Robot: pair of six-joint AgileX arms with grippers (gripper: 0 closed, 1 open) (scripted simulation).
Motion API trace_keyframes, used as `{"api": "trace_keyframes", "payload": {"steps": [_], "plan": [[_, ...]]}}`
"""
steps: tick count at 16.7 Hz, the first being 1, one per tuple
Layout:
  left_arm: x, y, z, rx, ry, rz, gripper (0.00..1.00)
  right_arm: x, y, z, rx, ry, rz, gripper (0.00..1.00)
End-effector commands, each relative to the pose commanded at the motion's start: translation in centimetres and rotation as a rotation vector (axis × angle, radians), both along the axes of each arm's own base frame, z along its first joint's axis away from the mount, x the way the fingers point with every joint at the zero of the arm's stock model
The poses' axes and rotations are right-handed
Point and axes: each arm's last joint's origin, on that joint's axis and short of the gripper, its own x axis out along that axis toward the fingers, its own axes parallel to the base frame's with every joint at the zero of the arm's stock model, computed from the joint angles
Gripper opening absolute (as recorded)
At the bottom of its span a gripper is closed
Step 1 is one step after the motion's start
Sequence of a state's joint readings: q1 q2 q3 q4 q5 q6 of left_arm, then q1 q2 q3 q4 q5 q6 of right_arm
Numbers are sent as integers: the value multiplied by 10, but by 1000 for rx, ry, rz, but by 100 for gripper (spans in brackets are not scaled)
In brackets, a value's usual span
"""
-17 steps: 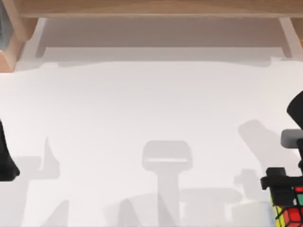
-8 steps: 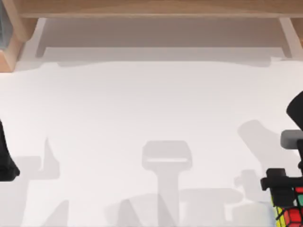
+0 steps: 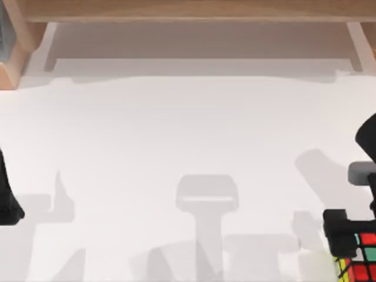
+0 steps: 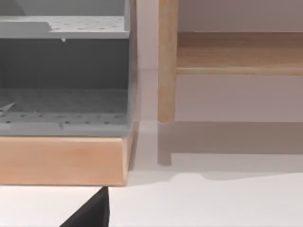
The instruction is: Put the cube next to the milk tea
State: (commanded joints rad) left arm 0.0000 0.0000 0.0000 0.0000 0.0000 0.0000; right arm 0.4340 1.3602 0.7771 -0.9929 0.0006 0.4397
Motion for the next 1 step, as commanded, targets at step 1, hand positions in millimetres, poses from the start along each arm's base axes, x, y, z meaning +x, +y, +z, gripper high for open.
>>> {"api": "trace_keyframes", "payload": {"steps": [1], "plan": [[0,0,0,0,0,0,100,0,0,0,0,0,0,100]]}}
